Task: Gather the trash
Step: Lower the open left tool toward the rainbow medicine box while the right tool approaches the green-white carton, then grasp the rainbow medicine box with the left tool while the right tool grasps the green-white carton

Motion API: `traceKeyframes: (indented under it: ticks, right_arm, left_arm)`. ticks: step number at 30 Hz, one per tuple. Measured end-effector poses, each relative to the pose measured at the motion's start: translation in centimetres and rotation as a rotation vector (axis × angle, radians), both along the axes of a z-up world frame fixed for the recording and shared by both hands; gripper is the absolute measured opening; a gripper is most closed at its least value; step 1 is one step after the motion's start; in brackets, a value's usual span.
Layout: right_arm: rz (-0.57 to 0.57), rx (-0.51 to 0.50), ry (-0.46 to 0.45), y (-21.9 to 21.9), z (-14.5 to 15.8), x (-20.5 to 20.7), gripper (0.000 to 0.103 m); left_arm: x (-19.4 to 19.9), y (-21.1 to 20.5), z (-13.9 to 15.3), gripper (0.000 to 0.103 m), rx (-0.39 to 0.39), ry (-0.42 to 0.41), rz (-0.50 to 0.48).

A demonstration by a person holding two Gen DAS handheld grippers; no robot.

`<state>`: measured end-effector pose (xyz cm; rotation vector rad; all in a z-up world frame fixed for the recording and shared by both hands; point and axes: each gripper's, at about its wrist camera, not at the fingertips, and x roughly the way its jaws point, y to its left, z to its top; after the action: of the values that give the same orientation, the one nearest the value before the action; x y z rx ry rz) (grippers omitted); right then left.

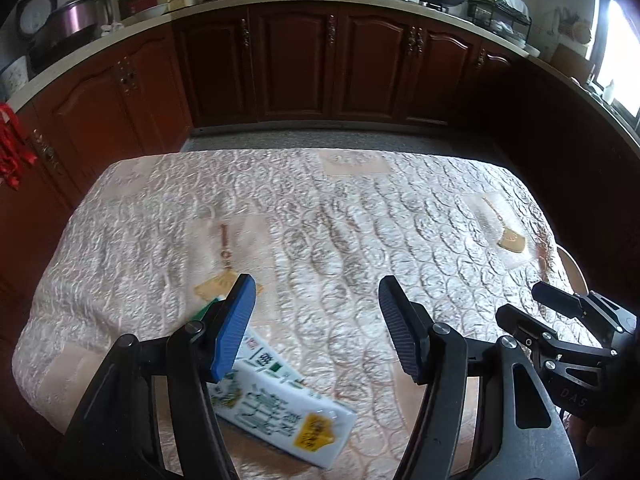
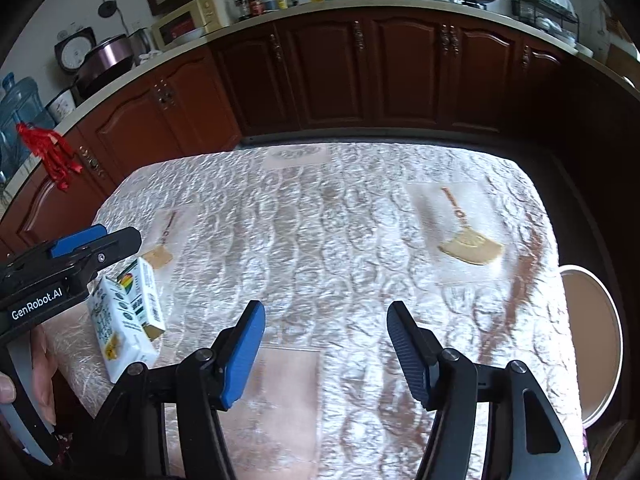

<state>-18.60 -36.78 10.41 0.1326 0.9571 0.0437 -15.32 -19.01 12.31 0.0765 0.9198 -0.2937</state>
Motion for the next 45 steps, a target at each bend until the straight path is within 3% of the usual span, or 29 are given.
traceKeyframes:
  ticks: [11, 17, 21, 25, 30, 38, 41, 45]
  right_arm:
    - [0.07, -0.014, 0.009, 3.2, -0.2, 0.8, 0.063]
    - [0.118, -0.002, 0.026, 4.5, -0.5, 0.9, 0.066]
    - [0.19, 0.066, 0.041, 5.8, -0.7, 0.7, 0.067]
    - [0.273, 0.119, 0.057, 7.8, -0.9, 0.5, 0.067]
    - [0.332, 0.1, 0.061, 9.9, -1.1, 0.5, 0.068]
    - [0.338, 0.048, 0.065, 10.0, -1.7, 0.5, 0.068]
    - [0.292, 0.058, 0.084, 8.7, -2.1, 1.1, 0.068]
    - [0.237, 0.051, 0.087, 7.0, -2.0, 1.3, 0.068]
  left_arm:
    - [0.2, 4.4, -0.2, 0.063, -0.014, 0.025, 0.063]
    - [0.5, 7.8, -0.6, 0.063, -0.054, 0.084, 0.102]
    - [0.6, 9.9, -0.8, 0.063, -0.075, 0.122, 0.137]
    - [0.3, 11.5, -1.0, 0.063, -0.063, 0.147, 0.153]
    - [-0.7, 12.7, -2.0, 0.063, -0.052, 0.215, 0.149]
    - [-1.9, 12.3, -5.7, 0.063, 0.119, 0.3, 0.124]
    - [-1.1, 10.7, -6.8, 0.062, 0.107, 0.325, 0.093]
    - [0.8, 6.4, -6.4, 0.062, 0.07, 0.27, 0.033]
